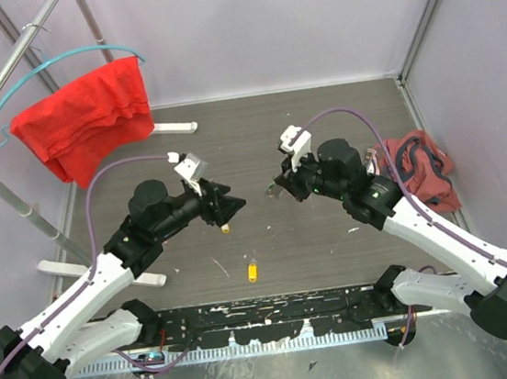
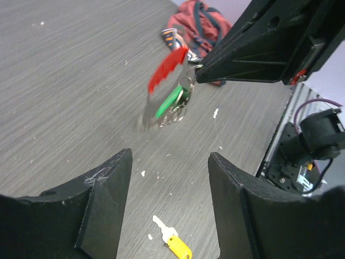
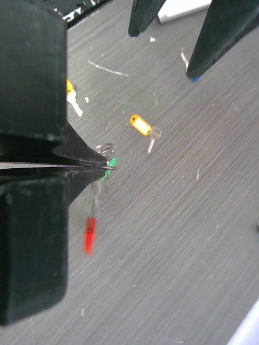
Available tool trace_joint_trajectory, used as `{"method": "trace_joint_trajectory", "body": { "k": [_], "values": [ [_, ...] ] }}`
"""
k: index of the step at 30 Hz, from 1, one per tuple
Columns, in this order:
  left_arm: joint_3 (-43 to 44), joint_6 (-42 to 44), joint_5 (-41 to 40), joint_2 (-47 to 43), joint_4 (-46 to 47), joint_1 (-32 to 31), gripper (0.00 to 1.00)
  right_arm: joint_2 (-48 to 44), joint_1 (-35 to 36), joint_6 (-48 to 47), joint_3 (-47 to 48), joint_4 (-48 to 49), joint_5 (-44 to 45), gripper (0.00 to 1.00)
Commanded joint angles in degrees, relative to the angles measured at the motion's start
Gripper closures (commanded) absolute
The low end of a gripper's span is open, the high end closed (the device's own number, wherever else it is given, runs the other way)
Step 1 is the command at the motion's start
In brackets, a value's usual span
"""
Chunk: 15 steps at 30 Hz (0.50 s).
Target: Put the keys on the keyring
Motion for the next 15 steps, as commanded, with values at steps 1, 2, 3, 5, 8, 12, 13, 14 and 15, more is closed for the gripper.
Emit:
{"method": "trace_joint_trajectory", "body": {
  "k": [1, 2, 3, 5, 8, 12, 13, 14, 15],
  "values": [
    [1.85, 3.22, 6.22, -3.11, 2.3, 0.27, 0.35, -3.18, 0.19, -2.86, 3.5, 5.4, -8.44, 0.99],
    [2.5, 3.52, 7.23, -3.6, 1.83, 0.25, 0.36, -3.47, 0.2, -2.25, 4.38, 5.47, -8.71, 0.99],
    [2.98, 3.72, 8.45, -4.15, 1.53, 0.28, 0.37, -3.55, 0.2, -1.63, 5.32, 5.42, -9.1, 0.99],
    [3.87, 3.68, 10.85, -5.34, 1.44, 0.25, 0.41, -3.65, 0.15, -0.9, 7.59, 5.49, -11.09, 0.99],
    [4.53, 3.53, 13.31, -7.14, 1.42, 0.26, 0.49, -4.05, 0.19, -0.22, 9.4, 6.65, -15.49, 0.99],
    [5.45, 3.43, 14.04, -9.1, -0.07, 0.24, 0.54, -4.98, 0.18, -0.03, 10.43, 8.5, -20.34, 0.99],
    [5.82, 3.4, 14.22, -9.48, -0.63, 0.25, 0.54, -5.18, 0.22, -0.02, 10.62, 8.85, -21.31, 0.99],
    [6.16, 3.43, 14.18, -9.88, -1.2, 0.28, 0.55, -5.3, 0.23, 0.03, 10.87, 9.13, -22.28, 0.99],
    [6.58, 3.4, 14.12, -10.2, -1.93, 0.24, 0.56, -5.46, 0.26, 0.29, 11.29, 9.41, -23.1, 0.99]
  ]
}}
